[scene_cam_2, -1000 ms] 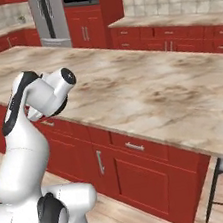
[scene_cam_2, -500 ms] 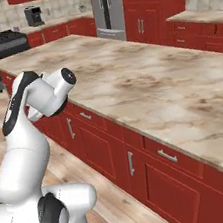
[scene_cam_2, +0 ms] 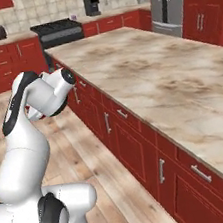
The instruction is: Four empty soda cans are scattered around the kitchen. Gather all the cans and cluster them next to the stove for recycling.
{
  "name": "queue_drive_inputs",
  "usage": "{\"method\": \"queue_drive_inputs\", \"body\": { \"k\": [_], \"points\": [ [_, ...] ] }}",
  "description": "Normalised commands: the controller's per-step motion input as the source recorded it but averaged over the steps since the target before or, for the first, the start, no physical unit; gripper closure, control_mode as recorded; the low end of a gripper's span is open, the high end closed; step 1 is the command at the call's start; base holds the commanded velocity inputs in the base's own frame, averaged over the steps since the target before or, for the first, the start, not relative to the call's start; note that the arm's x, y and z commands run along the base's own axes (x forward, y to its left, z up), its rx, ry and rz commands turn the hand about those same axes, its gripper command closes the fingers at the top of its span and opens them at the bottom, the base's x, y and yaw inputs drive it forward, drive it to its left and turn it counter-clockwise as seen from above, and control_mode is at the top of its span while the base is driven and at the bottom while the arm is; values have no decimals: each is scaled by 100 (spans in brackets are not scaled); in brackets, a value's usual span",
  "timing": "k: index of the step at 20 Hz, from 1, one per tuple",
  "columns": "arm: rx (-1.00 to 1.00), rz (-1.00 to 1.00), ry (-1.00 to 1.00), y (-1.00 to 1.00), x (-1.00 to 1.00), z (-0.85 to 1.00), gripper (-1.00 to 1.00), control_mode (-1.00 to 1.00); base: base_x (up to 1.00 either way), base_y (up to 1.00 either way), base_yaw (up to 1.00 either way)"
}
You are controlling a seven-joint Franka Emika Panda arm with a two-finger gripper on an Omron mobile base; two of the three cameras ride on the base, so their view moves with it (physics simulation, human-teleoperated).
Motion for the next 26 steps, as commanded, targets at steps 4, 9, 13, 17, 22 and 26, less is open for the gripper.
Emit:
{"method": "queue_drive_inputs", "body": {
  "k": [4,9,13,17,22,26],
  "points": [
    [0,0,0,0,0,0,100,100,-2,27,45],
    [0,0,0,0,0,0,100,100,-1,26,45],
    [0,0,0,0,0,0,100,100,4,21,39],
    [0,0,0,0,0,0,100,100,38,8,26],
    [0,0,0,0,0,0,100,100,67,1,15],
    [0,0,0,0,0,0,100,100,90,0,11]
  ]
}}
